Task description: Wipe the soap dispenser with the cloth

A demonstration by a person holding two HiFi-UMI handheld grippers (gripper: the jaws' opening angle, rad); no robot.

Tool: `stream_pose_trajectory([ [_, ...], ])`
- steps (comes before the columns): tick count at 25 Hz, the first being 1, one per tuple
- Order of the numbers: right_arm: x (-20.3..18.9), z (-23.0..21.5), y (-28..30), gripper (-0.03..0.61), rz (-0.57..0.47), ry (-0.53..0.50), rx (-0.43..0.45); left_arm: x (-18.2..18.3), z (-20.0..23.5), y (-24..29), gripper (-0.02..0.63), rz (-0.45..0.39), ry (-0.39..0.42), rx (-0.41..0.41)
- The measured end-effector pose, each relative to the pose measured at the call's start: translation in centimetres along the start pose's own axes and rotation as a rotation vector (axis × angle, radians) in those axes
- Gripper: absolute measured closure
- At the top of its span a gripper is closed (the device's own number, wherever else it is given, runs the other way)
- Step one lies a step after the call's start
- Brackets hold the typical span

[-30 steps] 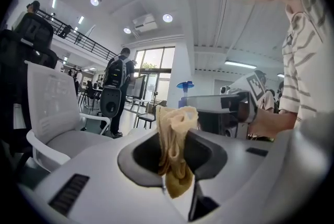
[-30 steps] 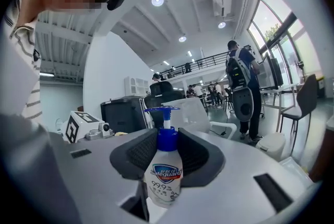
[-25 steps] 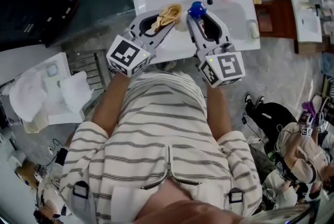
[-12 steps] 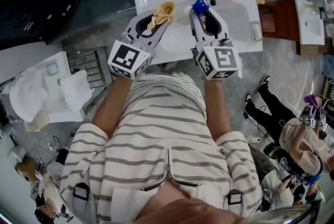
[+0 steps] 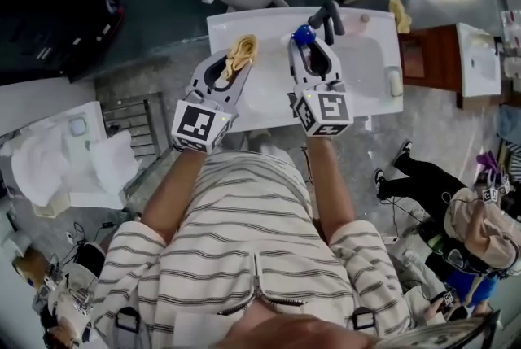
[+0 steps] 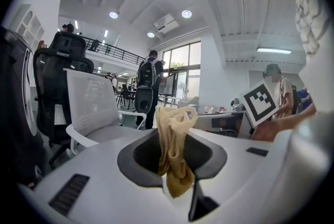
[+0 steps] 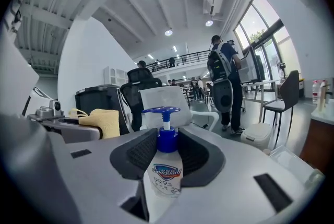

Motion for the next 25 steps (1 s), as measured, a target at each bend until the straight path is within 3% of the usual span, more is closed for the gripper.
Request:
stream_pose_trajectory([
  [11,-3.9,-1.4,6.7,0.453,0.053,-0.049,-0.008,-1.6,2.5,1.7,0.518,0.017,-0.041,0.054],
  [25,-9.0,-2.2,12.3,0.453,0.102,-0.104,0.002,-4.0,3.6,2.5,0.518,0.064,-0.070,0.065],
])
Point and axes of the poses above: the fingertips, and each gripper's own axes: y forward along the fingers, z to its left, x out of its top, the point moved 9 cm from there along -y, backward along the fingers, and after that the axes turned 2 degrees about -y, right-handed, at the moved point
